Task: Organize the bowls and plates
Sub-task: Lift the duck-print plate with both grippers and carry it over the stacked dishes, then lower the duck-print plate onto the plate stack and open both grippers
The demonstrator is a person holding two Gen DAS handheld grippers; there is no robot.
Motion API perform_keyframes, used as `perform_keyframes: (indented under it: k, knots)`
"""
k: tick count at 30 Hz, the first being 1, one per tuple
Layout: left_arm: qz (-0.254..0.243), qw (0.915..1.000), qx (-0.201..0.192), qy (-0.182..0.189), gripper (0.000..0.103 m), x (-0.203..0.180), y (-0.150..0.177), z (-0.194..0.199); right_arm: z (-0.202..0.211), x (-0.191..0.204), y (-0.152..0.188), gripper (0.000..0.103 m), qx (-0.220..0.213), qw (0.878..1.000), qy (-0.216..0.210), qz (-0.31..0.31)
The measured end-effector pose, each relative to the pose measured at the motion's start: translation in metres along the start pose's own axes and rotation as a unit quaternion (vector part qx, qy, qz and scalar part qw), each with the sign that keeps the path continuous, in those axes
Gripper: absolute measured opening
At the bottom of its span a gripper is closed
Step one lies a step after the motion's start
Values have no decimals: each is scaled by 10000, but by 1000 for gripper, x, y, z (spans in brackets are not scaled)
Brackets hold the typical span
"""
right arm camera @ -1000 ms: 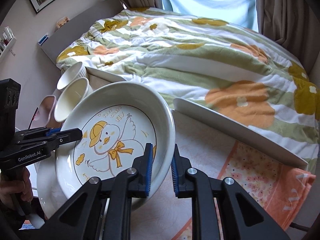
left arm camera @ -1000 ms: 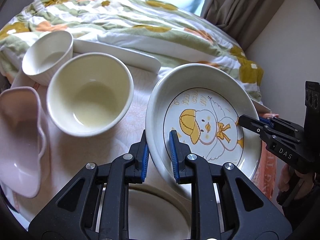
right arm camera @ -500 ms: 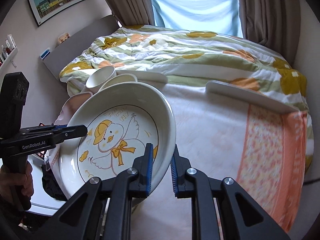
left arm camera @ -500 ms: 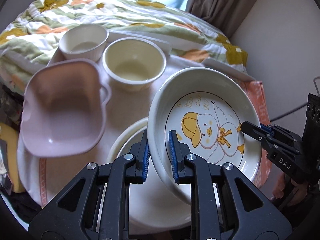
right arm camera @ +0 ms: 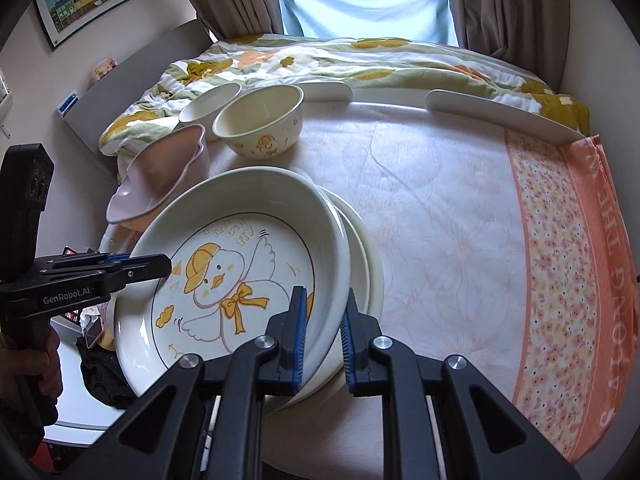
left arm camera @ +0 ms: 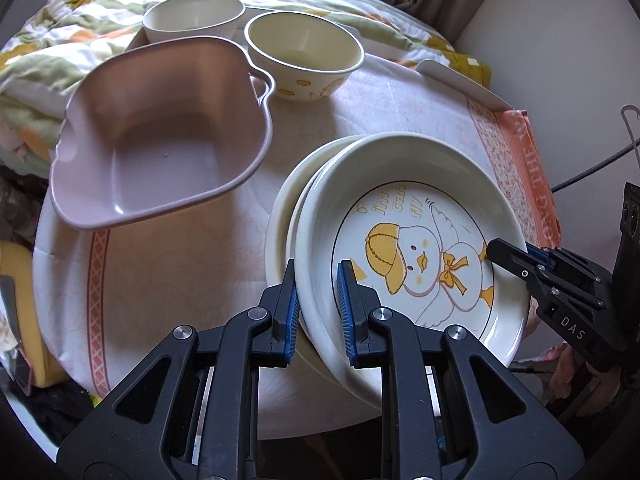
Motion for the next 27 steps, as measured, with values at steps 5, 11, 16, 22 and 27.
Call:
perform_keyframes:
  k: [5,11,16,22,27]
  knots:
    - [-25,10000,14,-31,16,-5,-5,-8,-3,-4,0,15,-24,10000,77,25]
    - [-99,9997,129,-201,16,-7,-5,-20,-3,-8,0,15,-73,9998,165,112]
    - [-270,9988,135,-396,16,-11,-7,-24,-3,-12,-4,15,-90,9998,153,126]
    - [-524,9963,162,-662,16,-18,-10,-25,-7,-12,-1,15,-14,9994,268,228]
    - [-638,9948,87,-787,16,-20,-11,-23,-5,-13,-1,15,-46,9979,497,404]
Point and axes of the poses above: each gripper's, at about its wrist camera, not at the fingertips, and z roughly against the way its jaws point, x to its left, y to its underside, the point moved 8 cm from there along -z, roughly the way its jaws point, and after that the axes turned 1 degree about -z, right-handed, at the moved point
